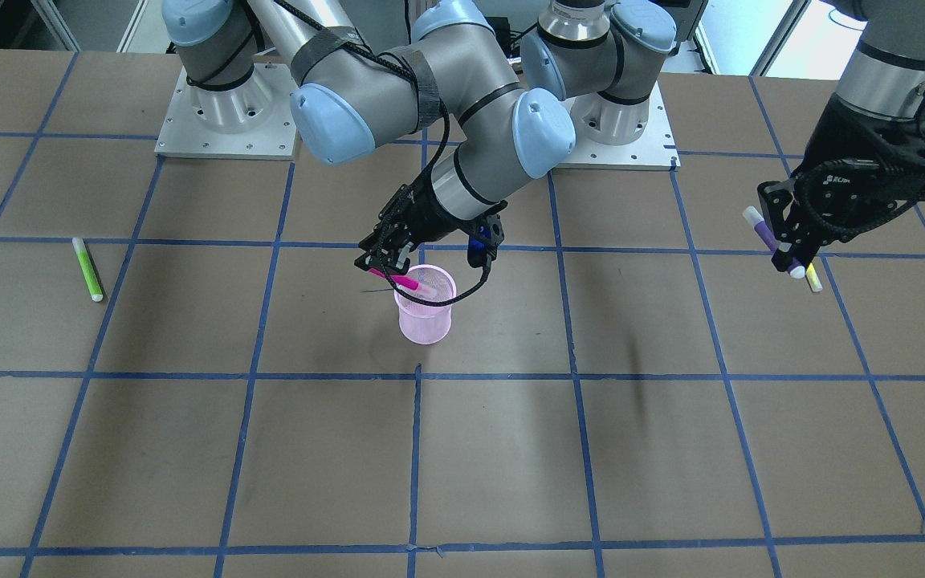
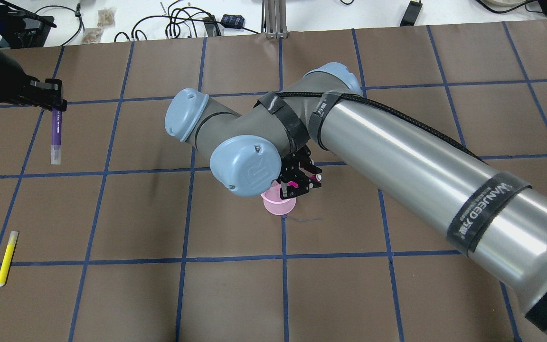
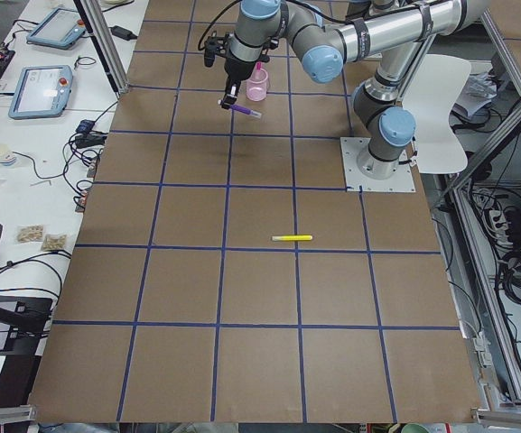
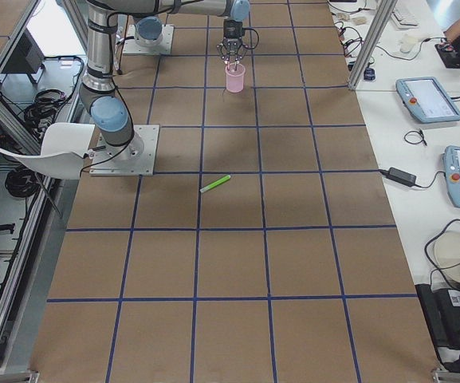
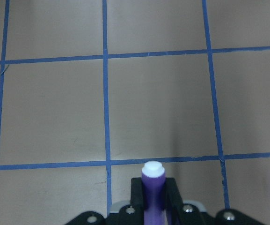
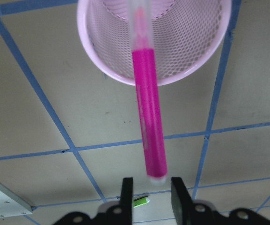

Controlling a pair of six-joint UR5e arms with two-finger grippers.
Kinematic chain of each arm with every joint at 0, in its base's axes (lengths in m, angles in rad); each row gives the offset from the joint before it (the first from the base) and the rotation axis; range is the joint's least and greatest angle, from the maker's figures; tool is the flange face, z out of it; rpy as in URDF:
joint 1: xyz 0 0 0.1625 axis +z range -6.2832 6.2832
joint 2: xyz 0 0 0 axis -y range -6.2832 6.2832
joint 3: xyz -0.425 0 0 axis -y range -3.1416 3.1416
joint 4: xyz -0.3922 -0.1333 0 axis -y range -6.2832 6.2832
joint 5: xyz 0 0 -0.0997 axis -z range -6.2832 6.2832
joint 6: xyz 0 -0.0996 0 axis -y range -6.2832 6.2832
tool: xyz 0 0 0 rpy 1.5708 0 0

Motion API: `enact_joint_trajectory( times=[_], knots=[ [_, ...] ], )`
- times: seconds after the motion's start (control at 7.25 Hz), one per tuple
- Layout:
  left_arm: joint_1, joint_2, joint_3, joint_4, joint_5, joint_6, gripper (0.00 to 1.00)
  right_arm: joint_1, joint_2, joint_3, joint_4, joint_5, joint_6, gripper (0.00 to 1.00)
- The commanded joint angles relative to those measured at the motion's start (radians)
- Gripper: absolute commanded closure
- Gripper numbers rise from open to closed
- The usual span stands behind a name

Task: Insert purple and pink pens into pink cup

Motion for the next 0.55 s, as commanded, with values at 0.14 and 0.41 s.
enact_joint_trajectory(
  times=[0.14,0.41],
  knots=[
    [0.000,0.001,0.002,0.000,0.001,-0.001,1.00,-0.001,-0.002,-0.009,-0.004,0.003,0.000,0.09],
    [-0.023,0.001,0.002,-0.004,-0.003,-0.037,1.00,-0.091,-0.048,-0.047,0.001,0.006,-0.006,0.10]
  ],
)
